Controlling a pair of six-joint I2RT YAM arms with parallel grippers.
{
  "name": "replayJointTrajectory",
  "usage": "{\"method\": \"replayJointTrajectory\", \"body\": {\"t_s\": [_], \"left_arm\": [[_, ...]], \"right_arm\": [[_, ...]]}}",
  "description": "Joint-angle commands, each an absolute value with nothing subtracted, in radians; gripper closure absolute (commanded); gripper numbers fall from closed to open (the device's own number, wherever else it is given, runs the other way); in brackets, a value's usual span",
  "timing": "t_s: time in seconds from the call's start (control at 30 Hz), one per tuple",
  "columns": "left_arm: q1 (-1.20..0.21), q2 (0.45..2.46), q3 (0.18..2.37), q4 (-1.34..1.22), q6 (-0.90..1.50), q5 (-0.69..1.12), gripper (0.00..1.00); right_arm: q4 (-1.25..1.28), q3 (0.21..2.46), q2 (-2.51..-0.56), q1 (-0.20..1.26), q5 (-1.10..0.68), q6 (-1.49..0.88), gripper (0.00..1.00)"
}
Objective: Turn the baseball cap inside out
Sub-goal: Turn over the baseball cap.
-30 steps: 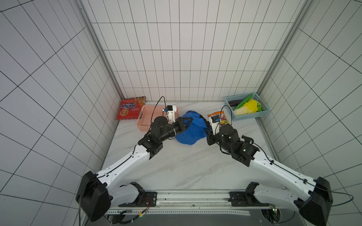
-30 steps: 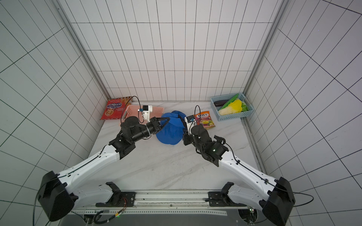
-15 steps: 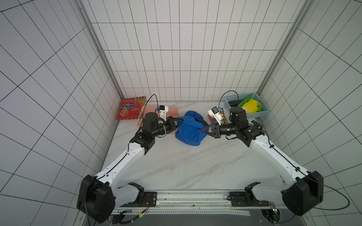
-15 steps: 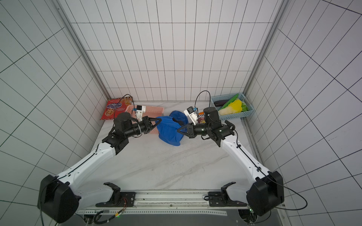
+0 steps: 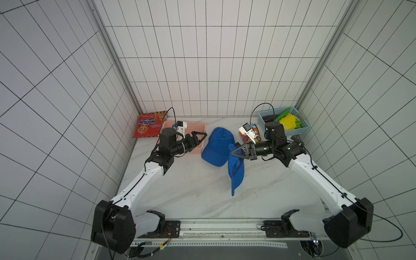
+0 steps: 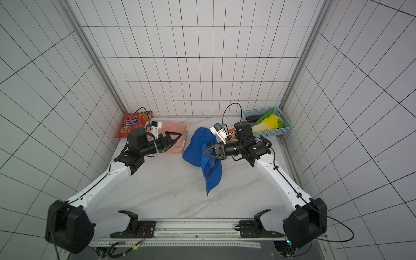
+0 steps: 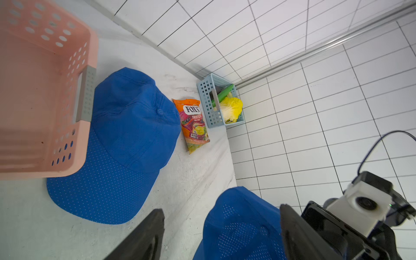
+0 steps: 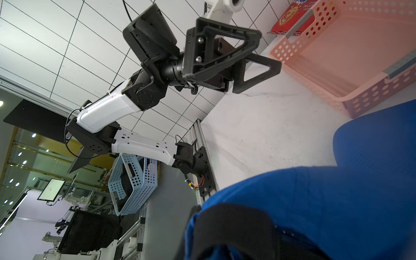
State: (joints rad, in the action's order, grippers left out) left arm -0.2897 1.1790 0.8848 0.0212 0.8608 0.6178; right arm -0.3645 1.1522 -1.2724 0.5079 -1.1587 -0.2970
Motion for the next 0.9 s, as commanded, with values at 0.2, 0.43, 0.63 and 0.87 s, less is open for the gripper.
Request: {"method": "replayJointTrajectory", "body": {"t_s": [0.2,0.43,0.63,0.87], "left_arm": [[-0.399,1.072,0.803,0.017,0.546,0.753,0.2],[-0.489,1.117,0.815,0.004,0.485,0.656,0.21],[-0.527,1.216,0.88,-0.058,0.536,0.745,0.26],[-0.548,1.321,0.915,-0.226,0.661,0.817,0.23]], "right_arm": [[-0.261,1.203,-1.277,0.494,-1.226,-0.366,0.97],[-0.233,1.242,-1.305,0.494,-1.264,-0.397,0.97],[-0.218,1.247,-1.296,0.494,-1.273,-0.424,0.97],[-0.211,1.249,-1.288,0.494,-1.282,-0.448,0.97]]}}
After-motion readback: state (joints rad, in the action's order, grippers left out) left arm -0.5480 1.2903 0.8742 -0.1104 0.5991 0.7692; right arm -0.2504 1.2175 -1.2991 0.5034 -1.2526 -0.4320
